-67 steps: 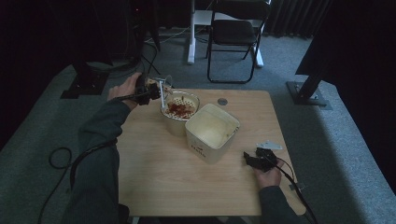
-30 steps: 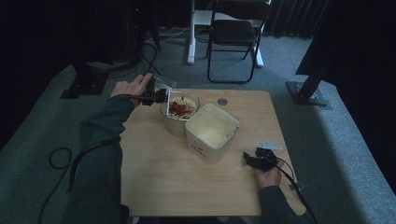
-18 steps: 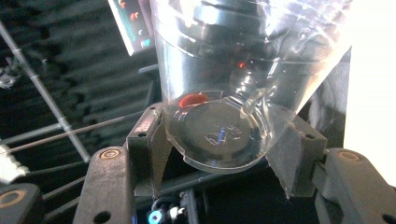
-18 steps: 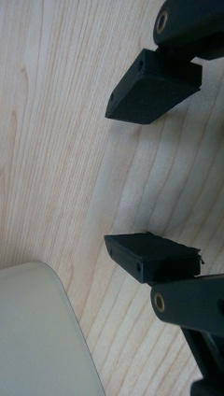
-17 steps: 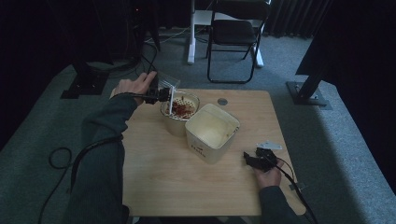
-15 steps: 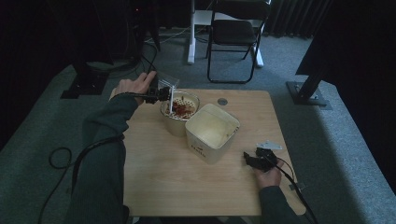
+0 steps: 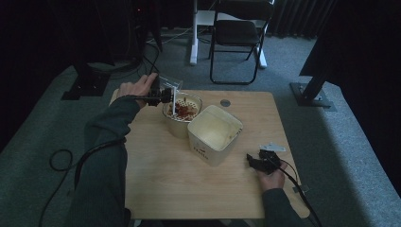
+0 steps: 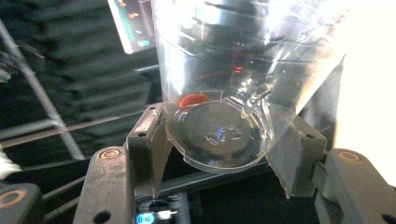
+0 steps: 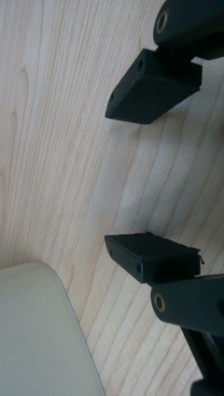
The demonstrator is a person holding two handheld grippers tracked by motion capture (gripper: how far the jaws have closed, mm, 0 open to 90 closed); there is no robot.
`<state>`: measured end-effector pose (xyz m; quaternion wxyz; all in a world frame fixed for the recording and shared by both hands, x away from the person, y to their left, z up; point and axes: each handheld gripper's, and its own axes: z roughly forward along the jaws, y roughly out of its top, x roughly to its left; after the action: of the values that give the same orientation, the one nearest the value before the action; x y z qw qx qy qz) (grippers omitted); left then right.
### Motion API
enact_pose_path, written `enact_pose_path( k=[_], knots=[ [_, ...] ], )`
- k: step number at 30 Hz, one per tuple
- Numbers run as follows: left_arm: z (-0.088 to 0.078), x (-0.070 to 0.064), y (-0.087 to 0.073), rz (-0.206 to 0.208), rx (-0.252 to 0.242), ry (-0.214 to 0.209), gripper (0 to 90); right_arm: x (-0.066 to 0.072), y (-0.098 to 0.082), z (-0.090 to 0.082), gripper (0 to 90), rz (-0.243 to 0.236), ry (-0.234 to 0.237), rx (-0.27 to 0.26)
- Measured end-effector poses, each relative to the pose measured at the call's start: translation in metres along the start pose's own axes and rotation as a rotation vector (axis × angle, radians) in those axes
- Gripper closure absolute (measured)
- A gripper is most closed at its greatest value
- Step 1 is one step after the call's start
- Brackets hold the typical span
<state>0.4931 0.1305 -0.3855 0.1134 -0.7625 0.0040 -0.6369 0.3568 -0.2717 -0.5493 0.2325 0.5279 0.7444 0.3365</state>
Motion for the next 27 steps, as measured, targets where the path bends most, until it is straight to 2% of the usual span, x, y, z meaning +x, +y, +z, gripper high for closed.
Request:
enact_pose_path(
  k=[1,3,7,8,9,11,14,15,18,19,20,23,27],
  knots=[
    [-0.001,0.001,0.000,-0.033,-0.015,-0.033,43.0,0.000,0.000,0.000,33.4,0.001,0.000,0.000],
    [-0.001,0.001,-0.001,-0.128,-0.036,-0.077,42.7,0.000,0.000,0.000,33.4,0.000,0.001,0.001],
    [-0.001,0.006,-0.005,-0.306,-0.082,-0.198,42.5,0.000,0.000,0.000,33.4,-0.002,0.001,0.001],
    [-0.002,0.008,-0.006,-0.365,-0.100,-0.246,42.5,0.000,0.000,0.000,33.4,-0.002,0.001,0.001],
    [-0.003,0.009,-0.006,-0.398,-0.110,-0.268,42.4,0.000,0.000,0.000,33.4,-0.002,0.001,0.001],
    [-0.007,0.015,-0.007,-0.484,-0.159,-0.332,42.4,0.000,0.000,0.000,33.4,-0.003,0.000,0.001],
    [-0.009,0.021,-0.007,-0.609,-0.212,-0.388,42.3,0.000,0.000,0.000,33.4,-0.002,0.001,0.001],
    [-0.011,0.023,-0.006,-0.665,-0.249,-0.409,42.3,0.000,0.000,0.000,33.4,-0.002,0.001,0.001],
    [-0.014,0.027,-0.005,-0.742,-0.295,-0.460,42.2,0.000,0.000,0.000,33.4,-0.001,0.000,0.001],
    [-0.014,0.027,-0.005,-0.742,-0.295,-0.460,42.3,0.000,0.000,0.000,33.4,-0.001,0.000,0.001],
    [-0.016,0.029,-0.006,-0.787,-0.324,-0.493,42.3,0.000,0.000,0.000,33.4,-0.001,0.001,0.000],
    [-0.023,0.033,-0.006,-0.847,-0.374,-0.534,42.2,0.000,0.000,0.000,33.3,-0.001,0.001,0.001],
    [-0.028,0.033,-0.006,-0.916,-0.392,-0.582,42.1,0.000,0.000,0.000,33.3,-0.002,0.002,0.001]
  ],
)
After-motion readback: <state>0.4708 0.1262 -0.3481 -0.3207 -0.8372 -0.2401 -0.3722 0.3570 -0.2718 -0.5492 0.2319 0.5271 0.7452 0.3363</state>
